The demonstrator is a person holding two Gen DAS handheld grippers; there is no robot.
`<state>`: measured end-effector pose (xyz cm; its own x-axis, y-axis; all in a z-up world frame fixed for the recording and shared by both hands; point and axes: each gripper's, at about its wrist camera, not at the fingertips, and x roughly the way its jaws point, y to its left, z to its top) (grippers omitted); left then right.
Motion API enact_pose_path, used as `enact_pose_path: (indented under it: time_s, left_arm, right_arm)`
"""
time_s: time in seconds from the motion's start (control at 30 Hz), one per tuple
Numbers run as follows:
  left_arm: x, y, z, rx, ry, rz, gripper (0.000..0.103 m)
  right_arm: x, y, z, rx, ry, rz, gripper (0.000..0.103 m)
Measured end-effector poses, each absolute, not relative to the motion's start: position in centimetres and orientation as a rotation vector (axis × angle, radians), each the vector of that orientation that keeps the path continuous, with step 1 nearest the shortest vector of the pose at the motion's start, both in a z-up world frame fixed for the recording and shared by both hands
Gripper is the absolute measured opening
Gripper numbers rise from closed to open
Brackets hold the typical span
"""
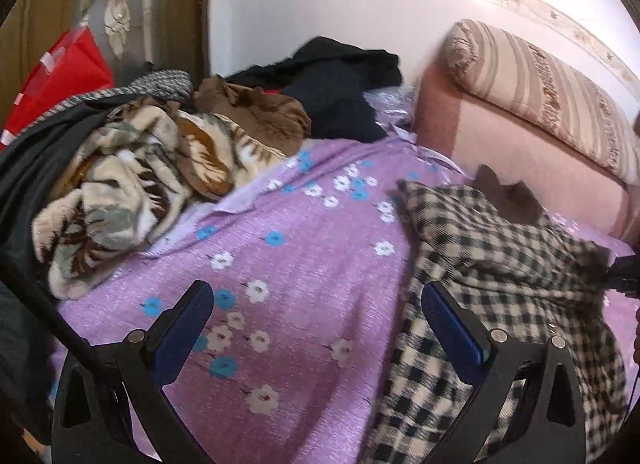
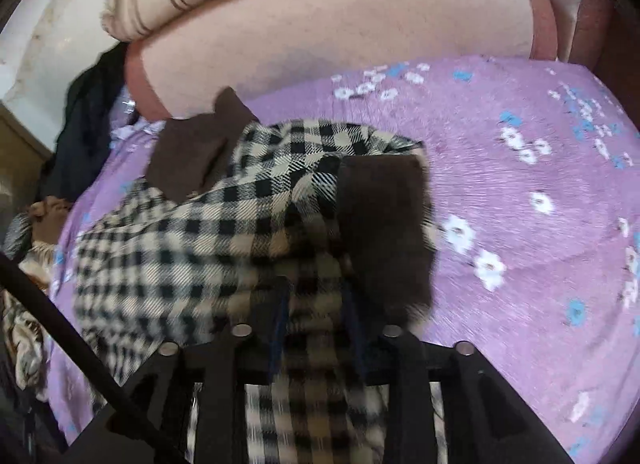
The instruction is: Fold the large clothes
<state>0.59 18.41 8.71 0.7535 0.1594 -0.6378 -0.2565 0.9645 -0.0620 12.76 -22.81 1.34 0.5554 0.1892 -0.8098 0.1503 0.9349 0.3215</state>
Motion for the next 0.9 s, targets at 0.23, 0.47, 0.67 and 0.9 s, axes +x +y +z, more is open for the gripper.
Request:
enact_pose_path:
  time_s: [0.23, 0.47, 0.67, 0.9]
  left_arm:
    - [0.9, 17.8, 6.1, -0.285, 0.85, 0.011, 0.103]
    - [0.5, 17.3, 1.7, -0.52, 1.05, -0.169, 0.093]
    - [-2.6, 15.3, 1.1, -0.443, 1.036, -0.207, 0.092]
    - [-7.1, 15.4, 1.4, -0.495, 1.05, -0.249, 0.067]
  right_arm:
    - [2.2, -30.7, 0.5, 0.409, 0.984, -0.048, 0.05]
    - [-5.8, -34.6, -5.3, 0.663, 1.042, 0.093, 0.052]
    - [-10.3, -33.3, -7.7, 0.905, 0.987, 0.328, 0.052]
    - [-14.7, -30.9, -8.8, 1.015, 0.957, 0.469, 0.051]
